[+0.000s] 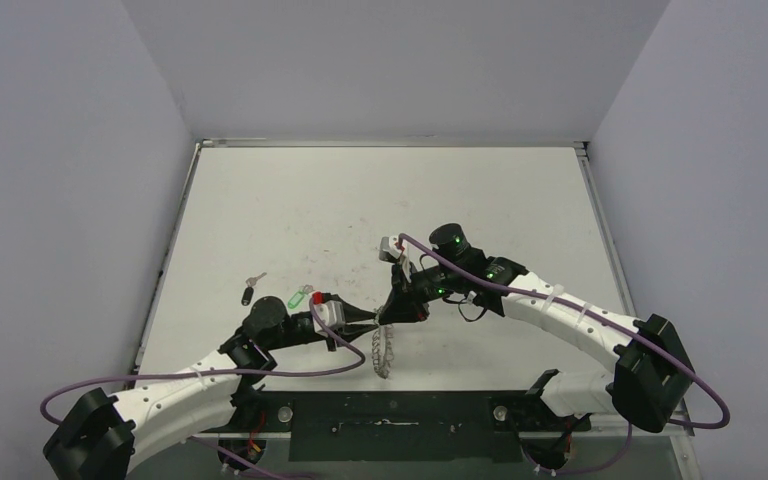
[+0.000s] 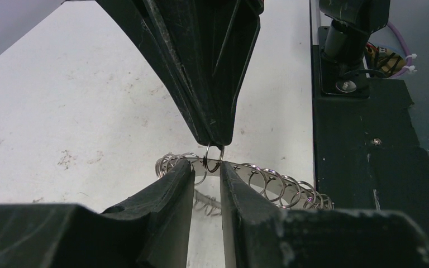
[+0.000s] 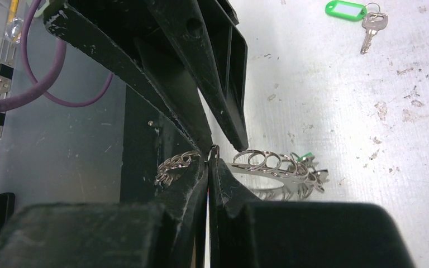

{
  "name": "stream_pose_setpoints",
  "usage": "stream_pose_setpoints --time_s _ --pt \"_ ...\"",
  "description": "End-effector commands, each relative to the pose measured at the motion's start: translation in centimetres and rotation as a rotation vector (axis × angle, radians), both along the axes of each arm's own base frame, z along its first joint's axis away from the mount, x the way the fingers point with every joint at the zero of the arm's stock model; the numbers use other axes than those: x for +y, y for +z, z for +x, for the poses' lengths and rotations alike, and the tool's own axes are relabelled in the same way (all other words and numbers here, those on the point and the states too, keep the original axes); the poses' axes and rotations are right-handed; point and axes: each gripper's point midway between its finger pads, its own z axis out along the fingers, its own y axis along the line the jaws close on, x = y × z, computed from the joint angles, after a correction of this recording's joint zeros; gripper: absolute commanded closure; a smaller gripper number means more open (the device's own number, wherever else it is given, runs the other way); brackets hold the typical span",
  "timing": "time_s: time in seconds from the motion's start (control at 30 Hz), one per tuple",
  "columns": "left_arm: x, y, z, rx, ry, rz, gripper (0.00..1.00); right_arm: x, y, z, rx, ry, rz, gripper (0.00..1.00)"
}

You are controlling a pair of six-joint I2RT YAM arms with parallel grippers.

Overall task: Put the keys on the keyring
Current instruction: Pick up the keyring from the center of the board.

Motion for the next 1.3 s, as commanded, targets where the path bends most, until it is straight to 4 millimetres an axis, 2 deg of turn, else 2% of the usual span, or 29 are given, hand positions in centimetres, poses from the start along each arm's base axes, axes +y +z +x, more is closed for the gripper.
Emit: stream_pose_setpoints --time_s 0.0,0.13,0.4,0.47,0.5,0.53,0.67,0.73,0.83,0.9,0.97,1.1,1.27 --pt "-0.7 2.1 -0.5 -0.058 -0.05 -0.055 0.79 1.1 3.3 -0.1 -0.075 0.047 0.115 1.0" --pt "-0.8 2.2 -0.6 -0.066 -0.059 -0.059 0.84 1.1 3.0 0.0 -0.07 0.043 0.107 1.0" --pt "-1.0 2.6 -0.7 -0.071 -0.066 -0.068 0.84 1.2 2.6 0.0 -0.066 0.042 0.099 1.0" --pt "-1.1 2.6 -0.8 -0.061 -0.075 -0.057 0.88 1.1 2.8 0.1 -0.072 0.038 0.101 1.0" --pt "-1.2 2.6 -0.9 -0.058 -0.08 -0.051 0.98 1.1 2.8 0.1 -0.077 0.034 0.102 1.0" --pt "-1.2 2.6 -0.9 -0.058 -0.084 -0.045 1.0 1.1 2.9 0.2 -0.083 0.028 0.102 1.0" --pt "-1.2 2.6 -0.9 -0.051 -0.08 -0.041 1.0 1.0 3.4 0.7 -0.114 -0.007 0.108 1.0" --pt "-1.1 2.6 -0.9 -0.051 -0.074 -0.044 1.0 0.7 4.0 1.2 -0.149 -0.044 0.117 0.84" --pt "-0.9 2.6 -0.9 -0.05 -0.067 -0.048 1.0 -0.1 5.9 2.2 -0.225 -0.145 0.158 0.72" --pt "-0.7 2.6 -1.0 -0.049 -0.06 -0.052 1.0 -0.8 7.0 2.9 -0.276 -0.215 0.176 0.58" --pt "-0.5 2.6 -1.0 -0.05 -0.052 -0.054 1.0 -1.5 7.2 3.7 -0.315 -0.278 0.173 0.47" --pt "-0.2 2.7 -1.0 -0.056 -0.036 -0.056 1.0 -2.2 7.4 3.8 -0.343 -0.309 0.174 0.38" --pt "0.2 3.0 -0.9 -0.051 -0.01 -0.071 1.0 -2.6 7.3 5.3 -0.275 -0.459 0.179 0.37"
